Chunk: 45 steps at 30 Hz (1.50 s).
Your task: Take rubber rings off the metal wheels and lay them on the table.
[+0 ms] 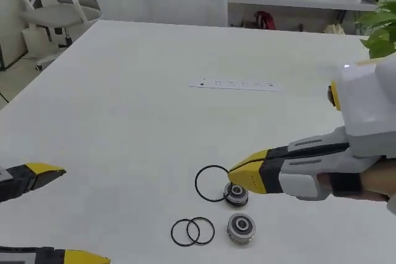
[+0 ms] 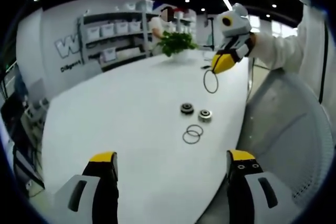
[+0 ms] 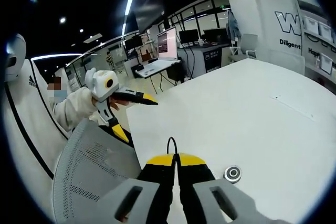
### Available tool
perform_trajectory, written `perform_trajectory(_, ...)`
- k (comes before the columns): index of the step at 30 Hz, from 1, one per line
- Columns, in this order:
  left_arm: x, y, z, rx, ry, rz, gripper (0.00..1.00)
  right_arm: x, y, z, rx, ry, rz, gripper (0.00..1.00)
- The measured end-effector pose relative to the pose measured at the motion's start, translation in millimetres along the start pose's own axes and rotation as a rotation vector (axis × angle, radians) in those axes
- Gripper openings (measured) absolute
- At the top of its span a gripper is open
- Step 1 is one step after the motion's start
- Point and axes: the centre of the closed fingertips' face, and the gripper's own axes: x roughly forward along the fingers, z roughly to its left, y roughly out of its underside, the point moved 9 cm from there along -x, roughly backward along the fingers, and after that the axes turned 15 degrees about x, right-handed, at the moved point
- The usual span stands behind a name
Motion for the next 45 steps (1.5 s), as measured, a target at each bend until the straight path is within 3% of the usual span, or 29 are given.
perform_trajectory(2,4.4,2.6,-1.5,0.0,0.008,0.01,0.86,4.0,0.9,-0.3,0.003,0.001,0.007,0.0)
perform_trajectory(5,10.3,9.2,-5.3,0.044,0.037,0.077,0.86,8.9,1.6,-0.8,0.005,0.001,0.015,0.0)
perform_trajectory(6,12.3,9.6,-6.3,0.051,0.036,0.079,0.86,10.2,1.9,-0.8,0.005,0.0,0.018,0.0)
perform_trajectory(10,19.5,9.7,-9.1,0.019,0.057,0.055,0.87,20.2,2.6,-5.1,0.007,0.001,0.037,0.0)
perform_trajectory(17,28.6,12.8,-11.8,-0.005,0.075,0.056,0.86,36.6,5.8,-9.5,0.02,-0.007,0.071,0.0)
perform_trajectory(26,30.1,12.5,-20.4,-0.039,0.098,0.058,0.86,63.0,26.3,-21.8,0.105,-0.032,0.094,0.0)
perform_trajectory(29,31.1,13.3,-21.3,-0.041,0.097,0.072,0.86,69.3,36.2,-25.6,0.113,-0.038,0.127,0.0)
perform_trajectory(45,32.9,6.7,-28.3,-0.07,0.099,0.063,0.84,89.1,70.8,-46.9,0.13,0.026,0.21,0.0)
